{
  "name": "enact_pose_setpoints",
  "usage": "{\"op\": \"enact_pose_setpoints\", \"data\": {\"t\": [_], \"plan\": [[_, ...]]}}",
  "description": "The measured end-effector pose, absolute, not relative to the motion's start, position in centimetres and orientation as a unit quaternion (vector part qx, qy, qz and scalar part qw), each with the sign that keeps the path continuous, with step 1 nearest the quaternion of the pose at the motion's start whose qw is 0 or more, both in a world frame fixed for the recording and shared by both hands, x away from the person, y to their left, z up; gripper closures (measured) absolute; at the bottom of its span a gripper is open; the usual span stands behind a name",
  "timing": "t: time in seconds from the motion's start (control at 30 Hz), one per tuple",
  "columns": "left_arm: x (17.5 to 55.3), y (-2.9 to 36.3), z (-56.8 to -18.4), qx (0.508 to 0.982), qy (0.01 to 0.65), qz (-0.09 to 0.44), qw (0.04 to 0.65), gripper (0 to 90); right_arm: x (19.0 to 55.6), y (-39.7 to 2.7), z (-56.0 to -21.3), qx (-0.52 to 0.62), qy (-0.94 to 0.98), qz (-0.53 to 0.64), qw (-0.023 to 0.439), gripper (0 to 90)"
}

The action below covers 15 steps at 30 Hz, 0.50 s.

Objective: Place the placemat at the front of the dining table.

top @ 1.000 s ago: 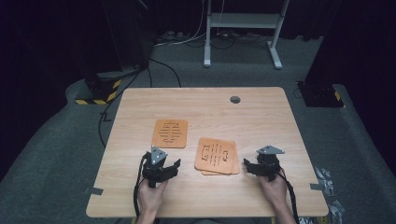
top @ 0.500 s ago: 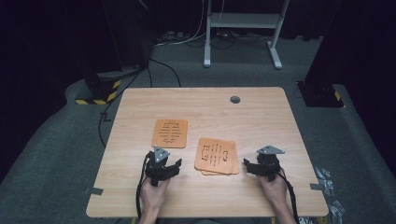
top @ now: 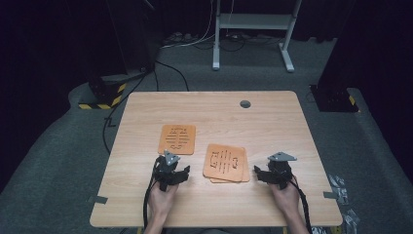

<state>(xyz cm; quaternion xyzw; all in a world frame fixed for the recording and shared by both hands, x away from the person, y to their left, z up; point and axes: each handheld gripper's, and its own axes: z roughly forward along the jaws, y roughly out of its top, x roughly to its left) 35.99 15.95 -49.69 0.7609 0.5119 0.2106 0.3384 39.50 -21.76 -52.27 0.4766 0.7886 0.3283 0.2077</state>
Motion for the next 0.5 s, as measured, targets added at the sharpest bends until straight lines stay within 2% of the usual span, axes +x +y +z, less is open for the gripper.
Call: {"op": "enact_pose_setpoints", "data": {"t": [0.5], "plan": [[37.3,15.3,-51.4,0.777,0.518,0.194,0.3,40.3,39.5,-21.8,-52.3,0.476,0.789,0.328,0.208,25.5]]}}
